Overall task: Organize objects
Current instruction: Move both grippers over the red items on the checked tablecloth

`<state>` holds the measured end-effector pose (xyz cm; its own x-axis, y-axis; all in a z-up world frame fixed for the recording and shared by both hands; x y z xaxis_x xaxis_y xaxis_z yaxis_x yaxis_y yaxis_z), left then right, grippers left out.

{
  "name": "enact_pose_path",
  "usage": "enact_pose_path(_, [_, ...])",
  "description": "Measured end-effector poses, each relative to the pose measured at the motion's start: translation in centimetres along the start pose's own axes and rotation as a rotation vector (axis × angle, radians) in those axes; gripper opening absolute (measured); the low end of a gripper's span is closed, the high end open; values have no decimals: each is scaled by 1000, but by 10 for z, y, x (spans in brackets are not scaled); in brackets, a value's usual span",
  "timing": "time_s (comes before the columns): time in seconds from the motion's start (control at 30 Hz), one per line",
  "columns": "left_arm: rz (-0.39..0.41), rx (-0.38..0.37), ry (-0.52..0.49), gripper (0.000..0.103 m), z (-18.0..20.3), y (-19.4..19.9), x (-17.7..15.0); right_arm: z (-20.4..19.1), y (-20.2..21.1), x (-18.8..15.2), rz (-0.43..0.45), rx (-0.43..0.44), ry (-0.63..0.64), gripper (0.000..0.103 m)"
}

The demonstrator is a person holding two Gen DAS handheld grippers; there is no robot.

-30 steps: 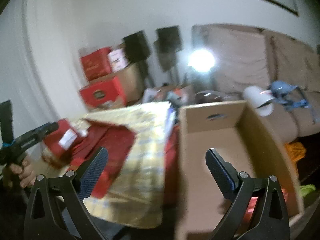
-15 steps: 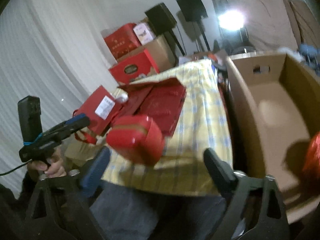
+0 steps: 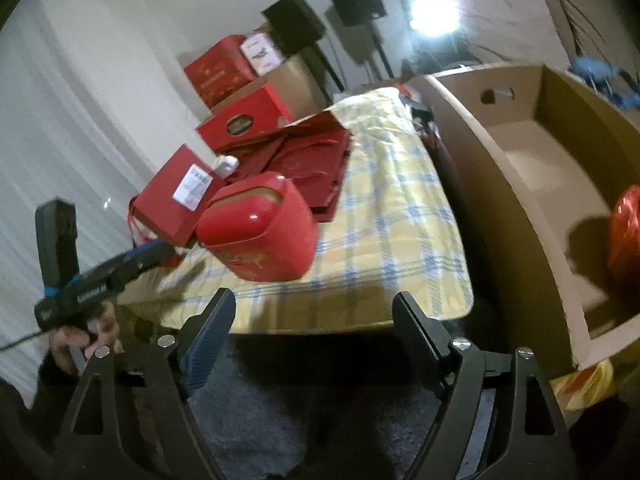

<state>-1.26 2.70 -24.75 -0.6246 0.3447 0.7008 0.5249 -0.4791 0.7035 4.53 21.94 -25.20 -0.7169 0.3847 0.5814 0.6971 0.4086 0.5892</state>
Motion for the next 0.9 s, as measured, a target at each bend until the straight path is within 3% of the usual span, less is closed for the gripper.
enact_pose_path(0.07, [11, 31, -2, 80, -3, 0, 3, -4, -2, -1, 7, -3, 13, 85])
enact_pose_path(0.17, [5, 67, -33, 81, -4, -4, 8, -6, -6, -4, 2, 1, 5, 86])
enact_pose_path(0.3, [1, 27, -51, 82, 6, -5, 14, -7, -10, -10, -19, -14, 1, 87])
enact_pose_path(0.47, [11, 35, 3, 86, -5, 0, 18, -17, -19, -7, -2, -68, 22, 103])
enact_pose_path(0.57, [-15, 76, 22, 86, -20, 9, 23, -32, -32, -2, 7, -92, 54, 102])
enact_pose_path(0.9, [77, 80, 158, 90, -68, 38, 36, -53, -95, 10, 104, -219, 125, 102])
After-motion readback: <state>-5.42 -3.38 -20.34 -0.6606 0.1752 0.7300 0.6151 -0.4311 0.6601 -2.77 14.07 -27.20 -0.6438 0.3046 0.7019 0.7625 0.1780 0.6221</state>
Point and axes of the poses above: each gripper's, at about its wrist camera, not at the fingertips, and y roughly against the way its jaws point, z to its right, x to its top, the point moved 10 cm from there along -y, roughly the way its jaws point, and after that the axes turned 7 degrees about -y, right-handed, at the moved point
